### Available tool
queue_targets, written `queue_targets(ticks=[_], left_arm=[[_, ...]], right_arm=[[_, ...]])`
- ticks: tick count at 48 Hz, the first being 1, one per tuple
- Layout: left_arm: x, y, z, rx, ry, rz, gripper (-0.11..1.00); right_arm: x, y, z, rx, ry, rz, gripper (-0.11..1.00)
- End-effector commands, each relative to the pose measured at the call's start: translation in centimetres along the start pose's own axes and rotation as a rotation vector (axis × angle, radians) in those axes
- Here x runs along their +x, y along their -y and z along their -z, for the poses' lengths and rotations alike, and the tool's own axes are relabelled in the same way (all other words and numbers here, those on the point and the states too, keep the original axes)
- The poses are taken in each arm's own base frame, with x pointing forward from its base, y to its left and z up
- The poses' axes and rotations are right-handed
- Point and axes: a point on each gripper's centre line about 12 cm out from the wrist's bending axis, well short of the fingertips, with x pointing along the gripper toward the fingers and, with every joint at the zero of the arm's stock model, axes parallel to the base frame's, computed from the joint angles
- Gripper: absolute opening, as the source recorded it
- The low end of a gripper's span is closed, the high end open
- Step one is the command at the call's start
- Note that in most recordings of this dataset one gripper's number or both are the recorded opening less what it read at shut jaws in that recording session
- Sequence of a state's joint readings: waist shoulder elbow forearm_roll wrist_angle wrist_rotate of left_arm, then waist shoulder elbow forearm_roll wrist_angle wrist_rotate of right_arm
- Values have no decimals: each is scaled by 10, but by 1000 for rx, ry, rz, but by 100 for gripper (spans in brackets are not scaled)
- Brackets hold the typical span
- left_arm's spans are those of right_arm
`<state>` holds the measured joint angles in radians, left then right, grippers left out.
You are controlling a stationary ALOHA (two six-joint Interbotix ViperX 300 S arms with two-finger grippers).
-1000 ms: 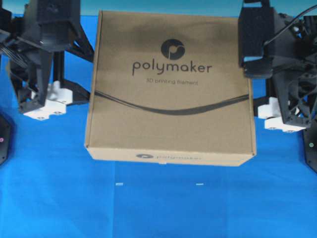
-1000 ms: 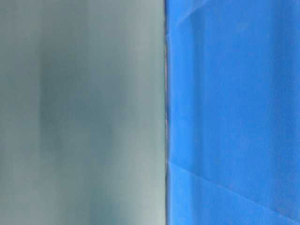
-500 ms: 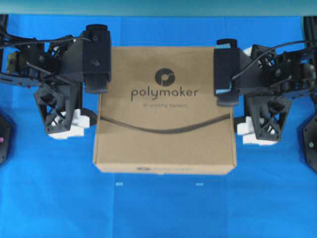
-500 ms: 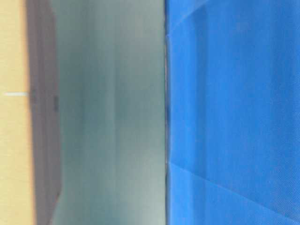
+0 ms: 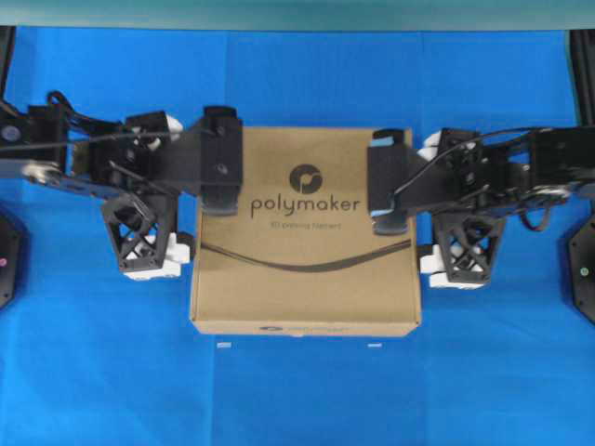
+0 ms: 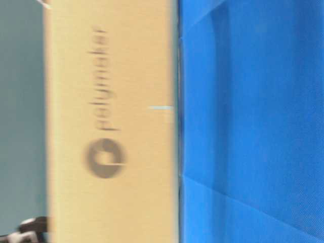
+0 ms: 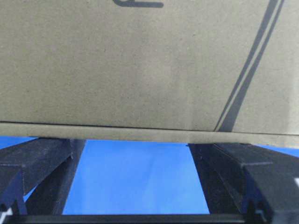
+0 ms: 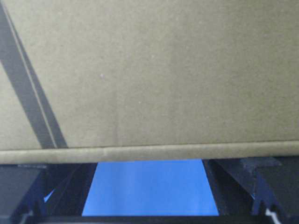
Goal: Lift up the cardboard box by clamping it between your arms.
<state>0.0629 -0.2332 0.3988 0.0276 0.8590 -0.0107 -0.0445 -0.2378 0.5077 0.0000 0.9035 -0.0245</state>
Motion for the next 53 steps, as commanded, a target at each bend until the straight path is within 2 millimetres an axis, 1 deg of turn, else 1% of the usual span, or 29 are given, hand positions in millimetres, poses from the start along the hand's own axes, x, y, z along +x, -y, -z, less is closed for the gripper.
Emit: queue_targets(ticks=[1,12,17,27,33,41,53], left_arm=[[2,-2,-18,-32,118,3,84],[39,-3,1,-37,70,1,84],[55,-2,11,-37,46,1,84],[75,-2,21,-40,67,3,84],[87,-4,27,-44,61,0,84],[96,-4,34,-55,38,0,84],[112,-4,52,-74,20,2,84]], right_arm=[[-3,3,-20,24,124,2,99],[37,4,-8,24,80,3,99],[50,4,-4,25,74,4,99],[77,3,10,24,41,3,99],[88,3,13,23,43,2,99],[104,3,21,26,9,2,99],[116,3,23,28,5,1,99]])
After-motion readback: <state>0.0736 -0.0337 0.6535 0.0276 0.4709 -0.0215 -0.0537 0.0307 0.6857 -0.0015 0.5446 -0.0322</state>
